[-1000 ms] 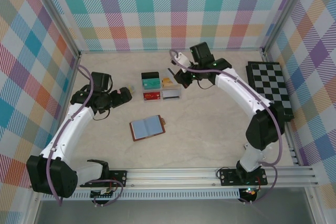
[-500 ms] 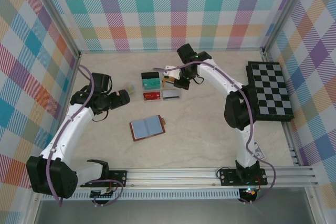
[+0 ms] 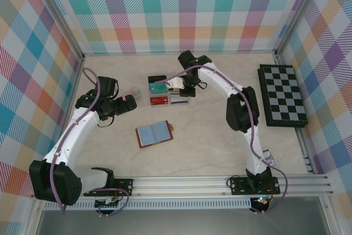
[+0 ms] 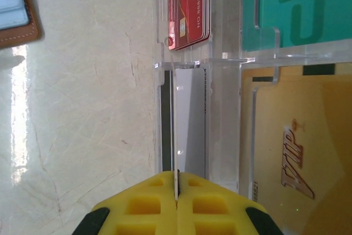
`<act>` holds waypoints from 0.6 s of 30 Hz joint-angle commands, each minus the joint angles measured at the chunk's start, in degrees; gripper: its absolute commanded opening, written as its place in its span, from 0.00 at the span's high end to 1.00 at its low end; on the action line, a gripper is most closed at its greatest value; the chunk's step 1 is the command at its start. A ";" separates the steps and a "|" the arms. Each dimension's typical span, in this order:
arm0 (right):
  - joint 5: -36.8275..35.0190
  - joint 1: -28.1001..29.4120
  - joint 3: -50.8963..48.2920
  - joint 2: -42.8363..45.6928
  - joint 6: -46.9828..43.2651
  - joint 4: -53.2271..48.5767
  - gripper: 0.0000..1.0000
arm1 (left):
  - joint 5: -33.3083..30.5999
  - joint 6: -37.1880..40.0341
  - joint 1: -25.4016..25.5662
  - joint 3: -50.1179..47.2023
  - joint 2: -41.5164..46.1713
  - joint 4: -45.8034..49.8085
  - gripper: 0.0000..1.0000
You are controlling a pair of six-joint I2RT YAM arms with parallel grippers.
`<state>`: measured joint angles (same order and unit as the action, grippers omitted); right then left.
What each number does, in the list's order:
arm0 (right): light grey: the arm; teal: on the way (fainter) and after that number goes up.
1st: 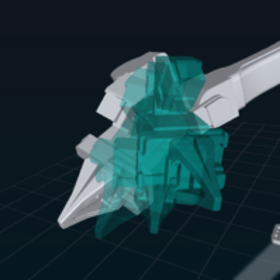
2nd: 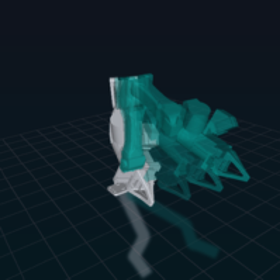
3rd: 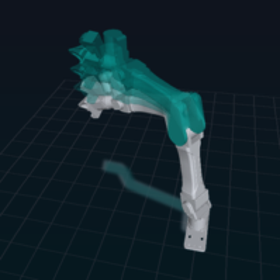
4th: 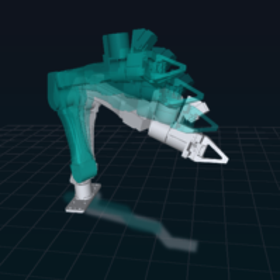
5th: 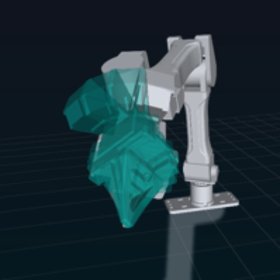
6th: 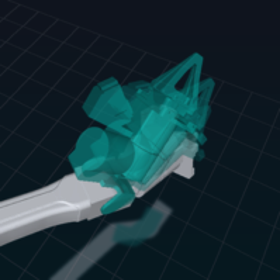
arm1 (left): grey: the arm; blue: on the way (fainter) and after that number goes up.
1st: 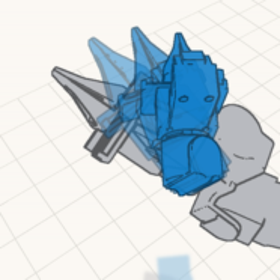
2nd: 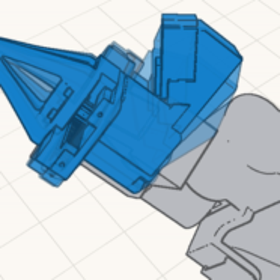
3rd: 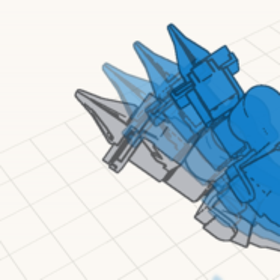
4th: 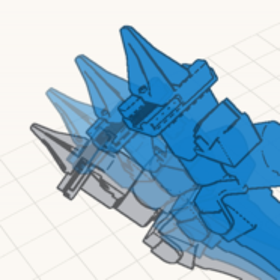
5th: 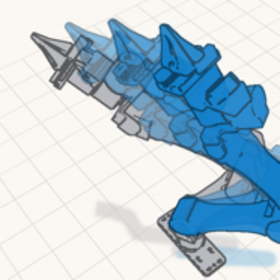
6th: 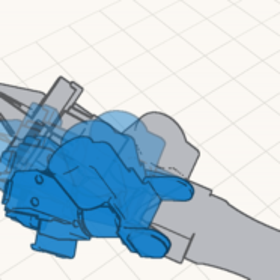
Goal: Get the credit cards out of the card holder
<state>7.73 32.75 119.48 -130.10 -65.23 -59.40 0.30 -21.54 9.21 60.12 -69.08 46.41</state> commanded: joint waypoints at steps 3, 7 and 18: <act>-1.71 0.38 2.94 -3.08 -2.17 -2.03 1.00 | -0.57 1.01 -0.73 -0.97 -0.69 0.14 0.00; -3.58 0.38 3.38 -3.83 -2.55 -1.52 1.00 | -0.39 1.06 -0.77 -1.01 -0.99 0.03 0.00; -5.09 1.04 2.69 -4.45 -2.62 0.04 0.91 | 0.05 1.08 -0.77 -1.23 -1.37 -0.27 0.00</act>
<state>2.46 33.17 121.23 -133.73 -66.76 -59.42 0.34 -21.52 9.21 59.37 -70.13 46.39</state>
